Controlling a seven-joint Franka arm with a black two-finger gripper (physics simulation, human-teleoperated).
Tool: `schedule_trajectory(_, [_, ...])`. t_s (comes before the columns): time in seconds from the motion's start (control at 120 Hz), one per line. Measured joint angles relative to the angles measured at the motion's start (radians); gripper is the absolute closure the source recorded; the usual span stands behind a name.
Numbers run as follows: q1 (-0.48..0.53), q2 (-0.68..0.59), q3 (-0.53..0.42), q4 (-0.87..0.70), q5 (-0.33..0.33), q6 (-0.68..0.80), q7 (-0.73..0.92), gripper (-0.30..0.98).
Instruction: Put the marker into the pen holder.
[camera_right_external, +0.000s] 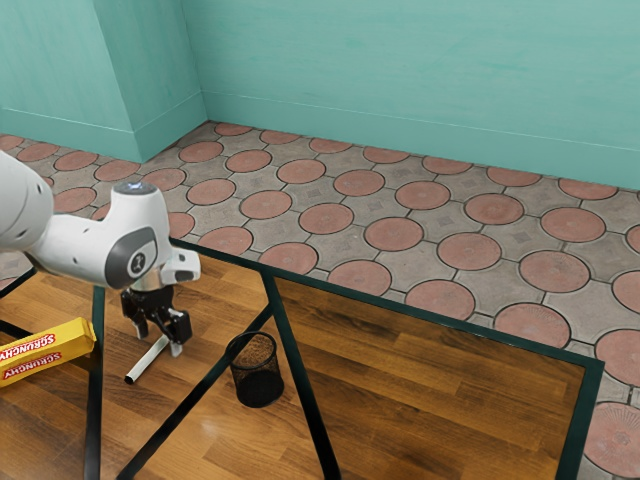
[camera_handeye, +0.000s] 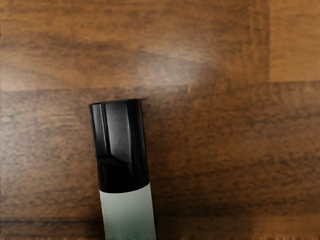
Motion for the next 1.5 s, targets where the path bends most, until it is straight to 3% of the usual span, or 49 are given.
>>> schedule_trajectory(0.367, [0.002,0.001,0.0,0.014,-0.057,-0.047,0.012,0.23])
schedule_trajectory(0.742, [0.002,-0.002,0.001,0.021,-0.075,-0.078,0.018,0.5])
schedule_trajectory(1.5, [-0.001,0.004,-0.004,0.014,-0.072,-0.073,0.022,0.67])
